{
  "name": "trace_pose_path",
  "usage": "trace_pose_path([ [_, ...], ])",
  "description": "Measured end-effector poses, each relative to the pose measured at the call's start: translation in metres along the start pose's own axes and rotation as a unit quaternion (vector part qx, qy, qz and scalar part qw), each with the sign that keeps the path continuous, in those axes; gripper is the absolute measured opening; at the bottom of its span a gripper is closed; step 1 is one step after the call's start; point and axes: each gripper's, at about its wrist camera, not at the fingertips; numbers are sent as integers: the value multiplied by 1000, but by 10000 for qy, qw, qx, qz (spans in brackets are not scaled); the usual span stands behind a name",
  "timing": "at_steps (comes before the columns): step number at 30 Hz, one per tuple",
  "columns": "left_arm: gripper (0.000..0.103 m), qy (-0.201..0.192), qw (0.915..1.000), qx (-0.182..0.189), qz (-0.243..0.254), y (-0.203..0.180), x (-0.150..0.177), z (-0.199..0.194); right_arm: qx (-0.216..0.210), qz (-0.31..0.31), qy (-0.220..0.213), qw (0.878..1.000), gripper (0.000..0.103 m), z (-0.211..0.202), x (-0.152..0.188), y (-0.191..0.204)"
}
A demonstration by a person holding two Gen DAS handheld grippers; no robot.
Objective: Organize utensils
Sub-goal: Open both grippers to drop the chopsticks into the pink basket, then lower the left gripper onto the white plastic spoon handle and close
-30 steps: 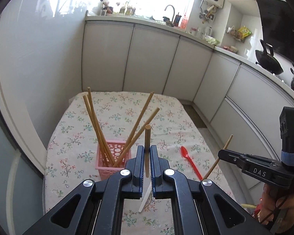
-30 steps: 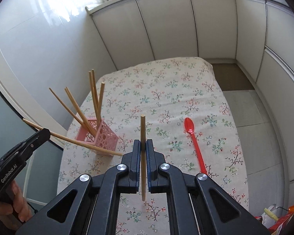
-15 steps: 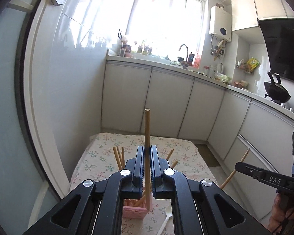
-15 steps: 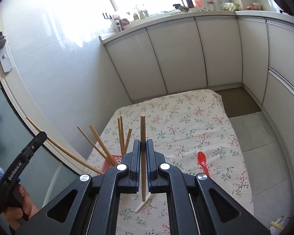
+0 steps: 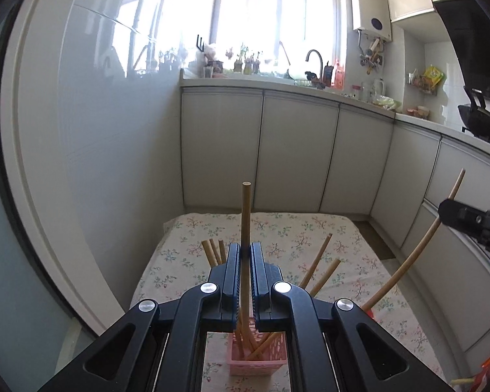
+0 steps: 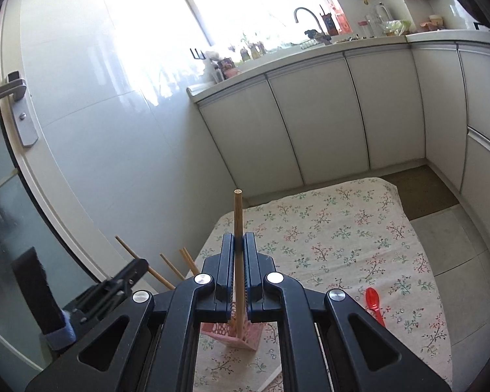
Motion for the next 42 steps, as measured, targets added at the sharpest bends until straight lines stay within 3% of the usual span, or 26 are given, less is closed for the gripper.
trace_pose_path([
  [9,7,552,9977,254,304,-10,21,37,-88,72,76,9999,5,38,9,3],
  [14,35,737,9967,338,103,-5,25,35,76,-109,101,9999,5,54,17,6],
  [22,50,1071,9937,272,-203,8,31,24,232,-420,210,9986,5,73,31,10],
  [27,54,1243,9915,274,-271,15,39,24,133,-478,617,9969,8,87,41,10],
  [29,57,1274,9912,254,-270,16,42,23,123,-465,675,9966,15,86,41,9],
  [31,62,1323,9905,255,-269,17,43,22,78,-421,684,9967,30,82,40,6],
  [33,66,1379,9896,303,-285,17,46,20,26,-344,680,9971,37,76,38,2],
  [42,74,1632,9856,443,-25,2,56,14,119,-123,761,9970,54,47,30,-27],
])
Point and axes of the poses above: each gripper's, at about its wrist camera, not at the fingertips, and z roughly the way its jaws point, y to its left, x to its underside, and after that the axes turned 12 degrees about z, right-handed
